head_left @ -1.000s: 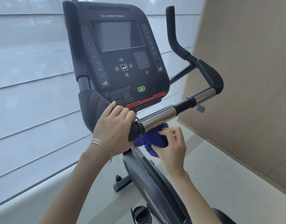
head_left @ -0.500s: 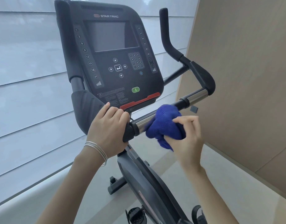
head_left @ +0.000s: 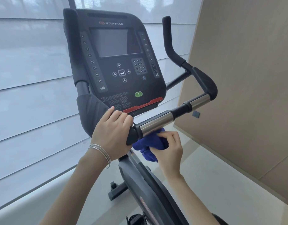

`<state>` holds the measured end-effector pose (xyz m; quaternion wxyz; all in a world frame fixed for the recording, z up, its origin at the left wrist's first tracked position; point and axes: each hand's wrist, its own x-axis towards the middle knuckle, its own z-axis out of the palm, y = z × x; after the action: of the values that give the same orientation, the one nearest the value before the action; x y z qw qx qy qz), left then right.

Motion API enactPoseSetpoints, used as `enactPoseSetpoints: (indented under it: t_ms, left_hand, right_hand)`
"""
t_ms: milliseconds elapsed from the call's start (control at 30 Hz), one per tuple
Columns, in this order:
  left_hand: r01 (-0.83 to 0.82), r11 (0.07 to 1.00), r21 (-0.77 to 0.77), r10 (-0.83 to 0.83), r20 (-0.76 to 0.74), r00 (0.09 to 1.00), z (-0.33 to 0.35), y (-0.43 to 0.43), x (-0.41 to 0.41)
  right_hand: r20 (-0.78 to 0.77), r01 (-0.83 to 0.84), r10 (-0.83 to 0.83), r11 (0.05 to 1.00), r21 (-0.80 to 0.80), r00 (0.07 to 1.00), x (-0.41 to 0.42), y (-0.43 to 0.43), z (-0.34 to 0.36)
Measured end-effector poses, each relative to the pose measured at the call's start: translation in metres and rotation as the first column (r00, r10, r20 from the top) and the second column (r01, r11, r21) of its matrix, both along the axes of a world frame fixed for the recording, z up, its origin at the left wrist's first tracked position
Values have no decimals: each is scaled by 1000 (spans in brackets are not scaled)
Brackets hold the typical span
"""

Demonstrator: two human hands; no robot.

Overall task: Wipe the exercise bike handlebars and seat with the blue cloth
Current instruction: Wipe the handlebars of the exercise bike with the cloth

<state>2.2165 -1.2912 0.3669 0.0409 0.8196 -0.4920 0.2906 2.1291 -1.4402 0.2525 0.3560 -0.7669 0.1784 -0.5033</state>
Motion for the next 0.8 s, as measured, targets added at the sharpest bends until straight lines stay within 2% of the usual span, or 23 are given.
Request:
enactPoseSetpoints:
  t_ms: [133, 400, 467, 567, 667, 800]
  left_hand:
    - [-2, 1000, 1, 2, 2, 1000, -1, 0, 1]
    - [-29, 997, 74, 35, -76, 996, 5, 0, -4]
    - [-37, 995, 96, 46, -89, 995, 6, 1, -4]
    - [-29, 995, 98, 37, -91, 995, 5, 0, -4]
    - [-29, 994, 107, 41, -109, 993, 6, -4, -3]
    - [-32, 991, 129, 59, -211, 976, 9, -20, -4]
  right_hand:
    - [85, -29, 20, 994, 107, 996, 17, 3, -7]
    - [140, 116, -149, 968, 222, 979, 13, -37, 3]
    - [124, 70, -94, 981, 183, 988, 10, -37, 3]
    - [73, -67, 65, 997, 29, 995, 0, -36, 0]
    - [34, -72, 74, 996, -61, 997, -8, -52, 5]
    - [62, 56, -65, 991, 125, 996, -16, -90, 16]
